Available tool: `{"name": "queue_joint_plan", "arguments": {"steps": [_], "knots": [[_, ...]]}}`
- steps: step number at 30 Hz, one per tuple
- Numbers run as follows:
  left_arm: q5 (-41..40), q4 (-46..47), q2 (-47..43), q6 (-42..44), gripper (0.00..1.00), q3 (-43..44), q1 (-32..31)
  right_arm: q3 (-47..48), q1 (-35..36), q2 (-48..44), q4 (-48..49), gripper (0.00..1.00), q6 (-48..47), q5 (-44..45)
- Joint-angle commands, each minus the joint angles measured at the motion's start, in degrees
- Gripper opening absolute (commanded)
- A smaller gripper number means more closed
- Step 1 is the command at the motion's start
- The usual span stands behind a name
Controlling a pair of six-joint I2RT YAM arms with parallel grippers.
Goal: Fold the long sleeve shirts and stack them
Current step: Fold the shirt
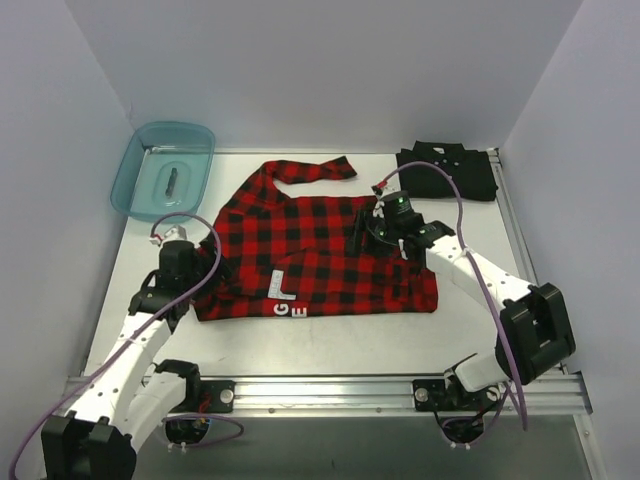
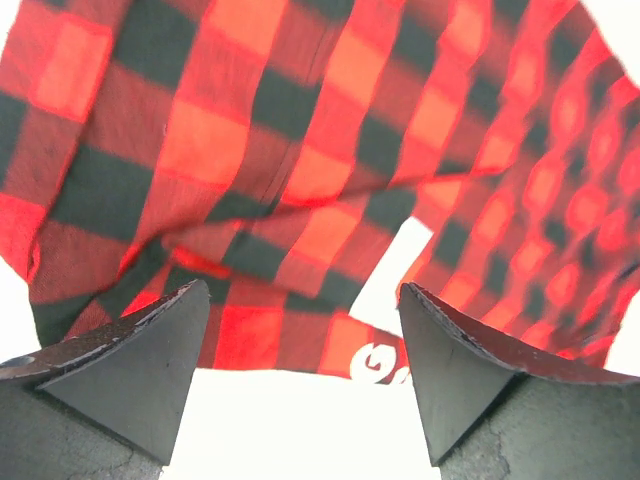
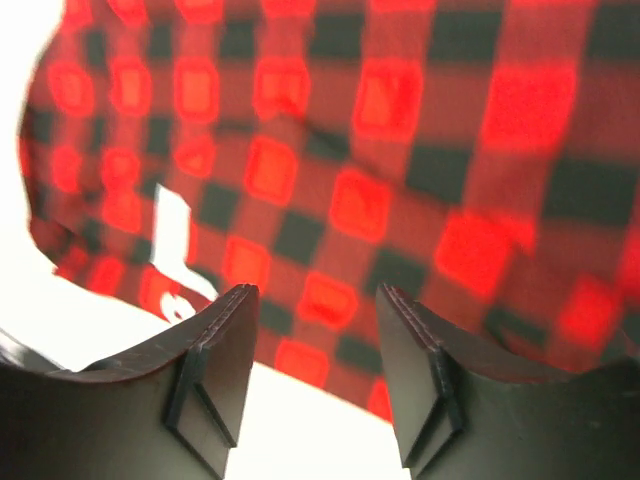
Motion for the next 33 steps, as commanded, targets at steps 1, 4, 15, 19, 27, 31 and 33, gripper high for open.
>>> {"name": "queue_joint_plan", "arguments": {"steps": [1,4,15,19,27,31,33], "knots": [[-0.32,-5.36,4.45,3.31,0.86,2.07,-4.06,-2.40,2.65,-1.10,-17.92,0.47,-2.85,9.80],[-4.88,-3.78,10.77,4.01,0.84,4.09,-9.33,-4.69,3.98,-1.46,-18.99,0.42,-2.05,12.89],[-5.70,-1.84,24.68,-0.99,0.83,-0.10,-11.91,-11.53,4.33,2.24,-23.73,0.42,-0.39,13.68],[-3.24,-3.76,19.68,-4.68,0.82,-6.00,-11.03,-16.54,5.03,0.48,-26.80,0.43,0.49,11.75],[1.59,-17.12,2.02,-12.15,0.81,-8.21,-11.90,-24.47,8.80,-9.97,-32.52,0.46,6.12,5.59],[0.20,-23.18,-5.72,-12.69,0.82,-3.30,-11.82,-22.28,9.87,-16.82,-36.47,0.47,6.48,7.78],[-1.47,-23.55,-5.91,-10.33,0.83,1.53,-11.82,-18.00,9.87,-19.64,-36.92,0.48,4.64,11.90]]}}
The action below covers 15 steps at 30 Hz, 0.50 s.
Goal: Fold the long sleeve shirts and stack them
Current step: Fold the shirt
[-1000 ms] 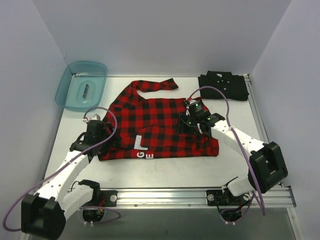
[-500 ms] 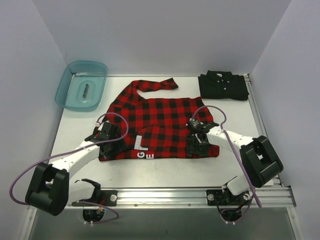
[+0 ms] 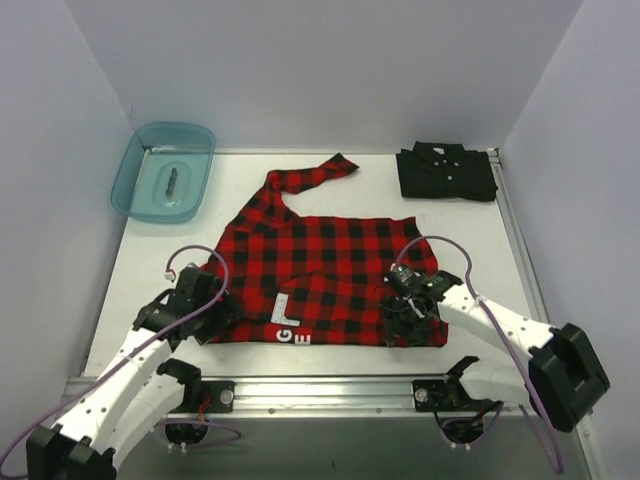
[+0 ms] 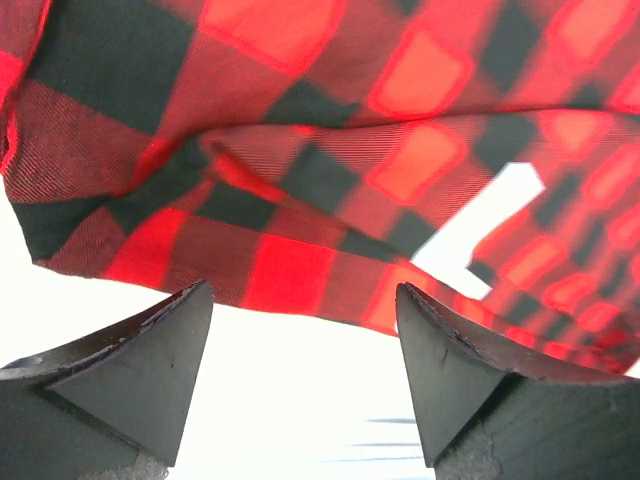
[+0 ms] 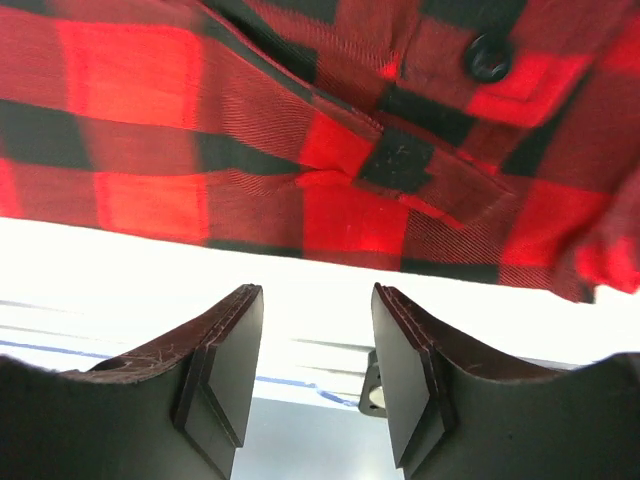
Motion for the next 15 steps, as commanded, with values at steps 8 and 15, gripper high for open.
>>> {"name": "queue_joint_plan", "arguments": {"steps": [8,15], "knots": [[-6.50,8.37,19.99,13.91,0.85,21.13,-0.01,23.99,-0.97,6.22,-4.02,0.48,-8.35,13.38],[-8.97,17.52,37.14,17.27,0.85,26.76,1.13,31.22,-4.49,21.19,1.60,0.47,-11.17,12.43]]}}
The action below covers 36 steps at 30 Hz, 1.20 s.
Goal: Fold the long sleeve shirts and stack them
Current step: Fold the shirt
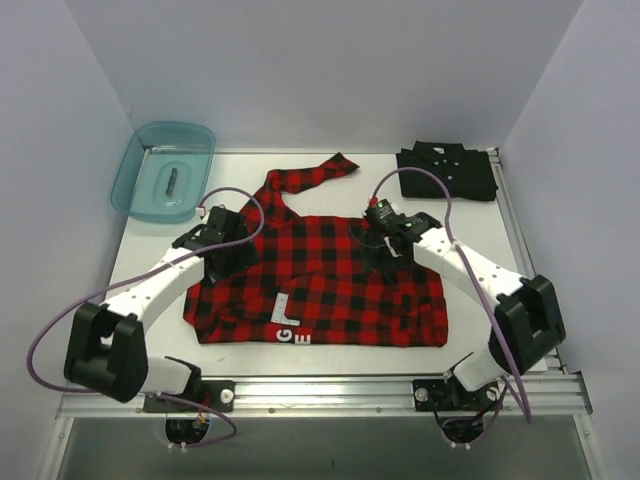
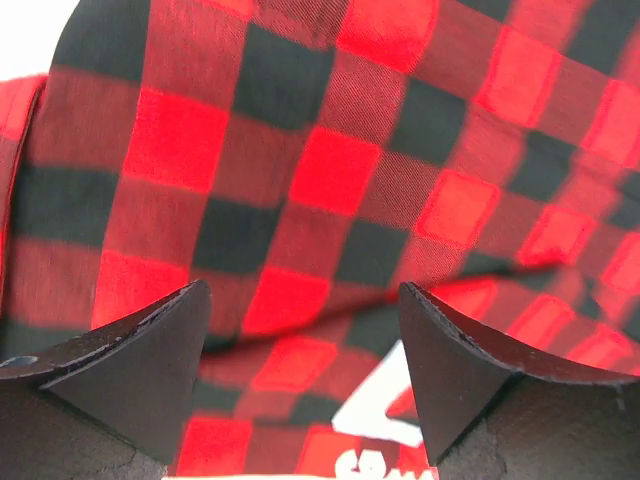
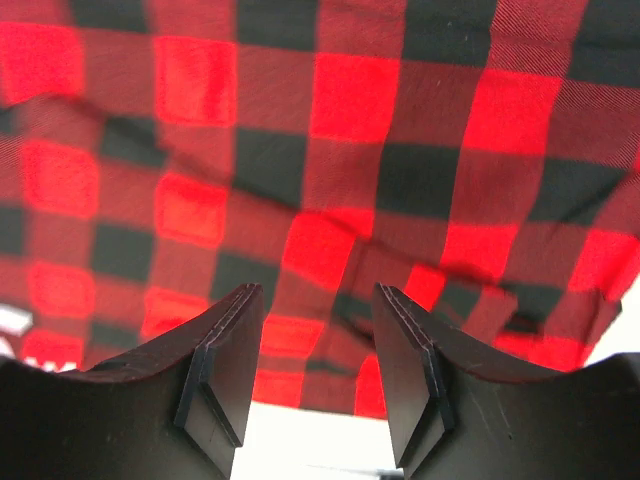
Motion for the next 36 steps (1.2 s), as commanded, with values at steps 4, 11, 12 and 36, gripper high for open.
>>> {"name": "queue_joint_plan", "arguments": {"steps": [4,11,12,36], "knots": [[-2.41,6.03,9.50,2.73,0.85,3.43,1.79,0.07,-1.50,10.76,4.13,0.47,-2.14,1.10],[-1.01,6.03,6.71,-2.88,0.85,-6.40,2.49,-7.57,1.48,12.80,5.99,0.47,0.40,-1.71],[-0.31,5.94,6.09,-3.50,0.85,-9.46,2.58,-9.93,2.01,12.44,5.90,0.47,1.54,-1.71],[-1.63,-2.42,-2.02,15.20,0.88,7.70,9.26,-6.01,-10.62,-13.05,-3.15,0.70,-4.16,-7.33]]}}
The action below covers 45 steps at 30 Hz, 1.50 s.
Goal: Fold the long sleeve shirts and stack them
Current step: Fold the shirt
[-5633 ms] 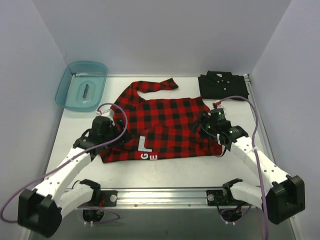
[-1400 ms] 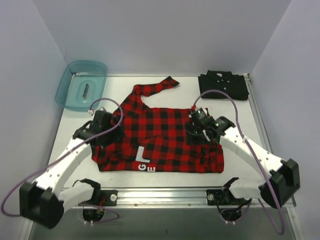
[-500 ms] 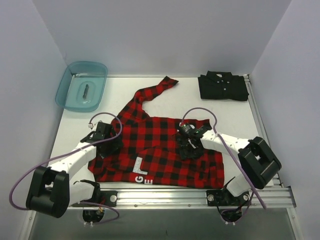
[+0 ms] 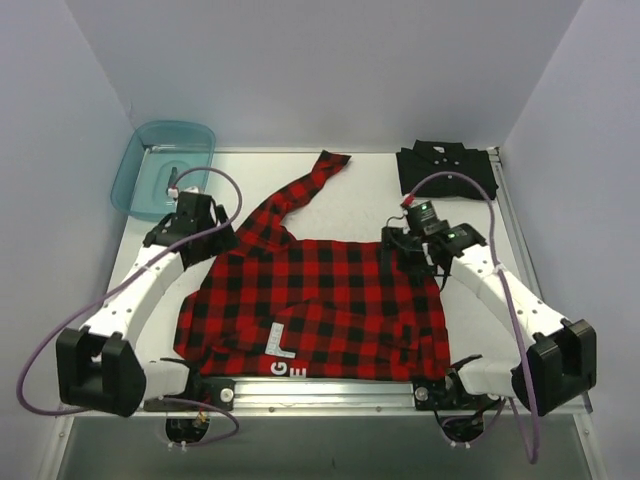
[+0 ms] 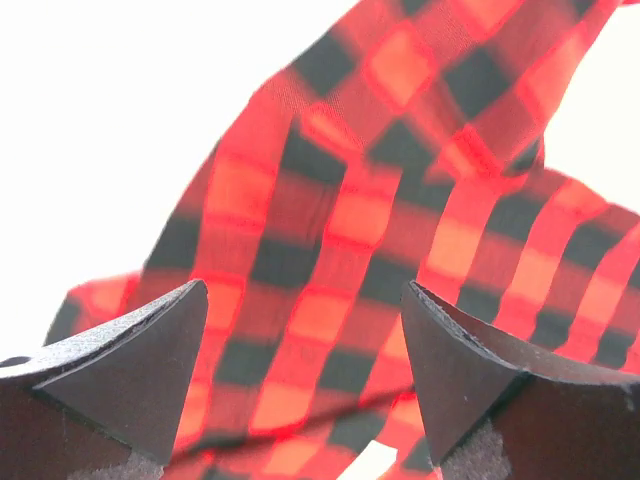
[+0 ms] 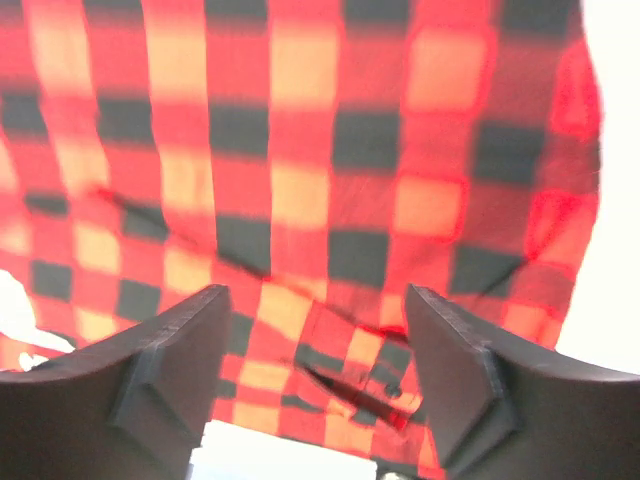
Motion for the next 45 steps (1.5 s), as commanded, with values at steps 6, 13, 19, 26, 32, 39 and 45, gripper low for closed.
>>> {"name": "queue_joint_plan", "arguments": {"steps": [6,13,19,26,32,39,45], "knots": [[1.67,4.20,21.86,17.33,0.85,16.32,3.52,7.05,-18.50,2.31,-3.07,0.73,-1.80,-3.01],[4.13,6.67,33.39,17.86,0.79,23.00,3.70,7.75,-23.70,7.40,1.60,0.70,0.31,-3.80],[4.04,7.37,39.46,17.68,0.75,23.90,3.61,7.49,-23.79,10.39,3.70,0.69,0.05,-2.83],[3.60,7.90,44.74,18.30,0.70,24.42,3.61,7.66,-23.88,13.65,5.90,0.69,-0.39,-1.60],[3.08,7.72,46.76,19.00,0.62,24.42,3.17,8.72,-23.88,17.34,7.48,0.68,-0.65,-1.42],[3.25,7.72,47.20,19.79,0.40,24.25,2.91,11.88,-23.70,22.60,9.51,0.68,-0.74,-0.28],[2.81,7.46,47.55,20.85,0.29,24.16,2.03,14.86,-23.26,27.88,11.18,0.67,-4.69,-1.07]]}}
